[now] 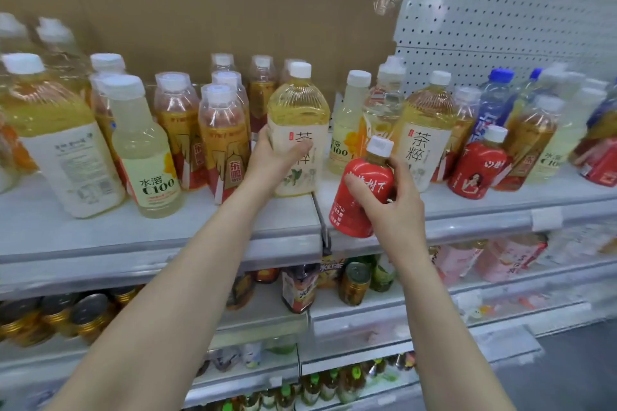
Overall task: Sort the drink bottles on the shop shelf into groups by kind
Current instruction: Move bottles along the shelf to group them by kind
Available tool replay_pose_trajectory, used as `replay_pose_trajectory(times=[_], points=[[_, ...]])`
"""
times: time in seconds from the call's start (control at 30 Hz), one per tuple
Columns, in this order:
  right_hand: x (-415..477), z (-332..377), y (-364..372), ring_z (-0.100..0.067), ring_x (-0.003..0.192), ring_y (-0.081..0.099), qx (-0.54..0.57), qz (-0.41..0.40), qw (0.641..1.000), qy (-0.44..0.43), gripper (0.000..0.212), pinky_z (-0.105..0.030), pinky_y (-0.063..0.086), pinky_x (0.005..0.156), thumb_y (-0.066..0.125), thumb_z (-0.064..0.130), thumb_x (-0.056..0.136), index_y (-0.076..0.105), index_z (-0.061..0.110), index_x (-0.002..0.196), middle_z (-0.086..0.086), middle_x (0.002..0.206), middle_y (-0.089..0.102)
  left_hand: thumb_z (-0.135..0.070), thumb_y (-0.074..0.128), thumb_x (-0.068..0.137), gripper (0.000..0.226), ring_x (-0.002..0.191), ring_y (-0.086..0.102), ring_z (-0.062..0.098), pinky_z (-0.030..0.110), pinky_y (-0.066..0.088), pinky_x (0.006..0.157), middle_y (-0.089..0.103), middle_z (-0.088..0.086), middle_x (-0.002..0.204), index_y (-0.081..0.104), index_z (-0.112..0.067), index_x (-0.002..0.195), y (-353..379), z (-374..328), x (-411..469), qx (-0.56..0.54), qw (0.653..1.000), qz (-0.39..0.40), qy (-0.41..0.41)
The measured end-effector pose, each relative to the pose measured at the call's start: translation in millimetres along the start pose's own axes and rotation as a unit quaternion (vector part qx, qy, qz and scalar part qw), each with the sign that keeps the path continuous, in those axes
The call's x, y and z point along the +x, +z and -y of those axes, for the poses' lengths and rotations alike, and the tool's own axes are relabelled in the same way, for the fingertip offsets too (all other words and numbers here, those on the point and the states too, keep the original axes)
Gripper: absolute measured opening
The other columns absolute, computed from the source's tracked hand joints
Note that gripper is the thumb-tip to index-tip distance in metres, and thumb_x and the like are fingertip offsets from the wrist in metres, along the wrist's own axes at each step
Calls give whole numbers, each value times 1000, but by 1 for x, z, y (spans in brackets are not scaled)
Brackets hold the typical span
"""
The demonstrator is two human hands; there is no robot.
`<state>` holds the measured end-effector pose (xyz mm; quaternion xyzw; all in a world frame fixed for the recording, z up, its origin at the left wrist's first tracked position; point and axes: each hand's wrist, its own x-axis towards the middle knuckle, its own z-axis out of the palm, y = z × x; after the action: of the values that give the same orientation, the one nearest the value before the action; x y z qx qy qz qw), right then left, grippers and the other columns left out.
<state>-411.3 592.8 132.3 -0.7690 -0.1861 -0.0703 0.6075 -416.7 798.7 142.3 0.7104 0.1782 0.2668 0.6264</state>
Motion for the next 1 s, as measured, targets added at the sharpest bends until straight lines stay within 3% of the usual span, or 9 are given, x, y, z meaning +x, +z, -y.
replay_pose_trajectory(times=[0.13, 0.27, 0.37, 0.43, 0.67, 0.8, 0.9, 1.0], points=[[-6, -6, -9, 2, 102, 62, 11, -20, 1000, 8, 57, -36, 54, 96, 78, 47, 83, 51, 43, 133, 21, 116, 61, -28, 82, 80, 62, 106, 65, 13, 40, 57, 90, 65, -5, 117, 46, -19, 130, 2, 2, -4, -20, 999, -26, 7], [-13, -11, -25, 15, 97, 59, 26, -59, 998, 18, 51, -28, 53, 90, 78, 48, 82, 50, 53, 123, 25, 113, 60, -32, 82, 79, 60, 105, 67, 12, 42, 58, 89, 68, -7, 115, 51, -20, 128, 2, -7, -24, -18, 998, -14, 53], [-18, -18, -42, 3, 105, 62, 38, -96, 994, 24, 67, -34, 56, 94, 78, 58, 76, 50, 41, 135, 16, 121, 61, -36, 82, 77, 59, 101, 70, 10, 39, 59, 86, 71, -8, 111, 54, -21, 126, 4, -20, -44, -41, 996, 16, 78], [-22, -23, -54, -1, 108, 62, 57, -116, 991, 34, 70, -36, 56, 96, 79, 52, 79, 48, 36, 140, 15, 123, 60, -42, 83, 72, 61, 99, 72, 11, 39, 59, 84, 74, -6, 110, 58, -21, 124, 10, -29, -60, -65, 994, 44, 77], [-25, -47, -121, -12, 111, 65, 61, -120, 990, 47, 72, -46, 56, 96, 76, 61, 71, 53, 35, 133, 6, 124, 64, -50, 81, 62, 61, 95, 75, 25, 49, 59, 84, 77, 4, 104, 66, -18, 113, 76, -31, -106, -98, 986, 131, 26], [-17, -69, -186, 6, 98, 64, 47, -116, 992, 34, 53, -29, 56, 88, 80, 46, 81, 54, 40, 126, 17, 113, 63, -48, 82, 62, 56, 91, 75, 23, 42, 59, 79, 78, 3, 99, 70, -17, 107, 151, -22, -134, -106, 986, 128, -2], [-5, -92, -245, 18, 91, 58, 19, -110, 993, 31, 52, -18, 49, 83, 79, 43, 83, 49, 43, 125, 28, 108, 56, -37, 85, 67, 44, 88, 76, 23, 41, 60, 77, 78, 5, 96, 70, -17, 104, 215, -19, -150, -130, 983, 130, -28], [6, -117, -305, 18, 93, 57, -2, -106, 994, 38, 56, -15, 47, 81, 79, 44, 82, 47, 45, 128, 30, 110, 54, -38, 81, 65, 44, 86, 76, 21, 39, 59, 75, 79, 3, 94, 69, -19, 102, 281, -18, -164, -147, 978, 143, -41]])
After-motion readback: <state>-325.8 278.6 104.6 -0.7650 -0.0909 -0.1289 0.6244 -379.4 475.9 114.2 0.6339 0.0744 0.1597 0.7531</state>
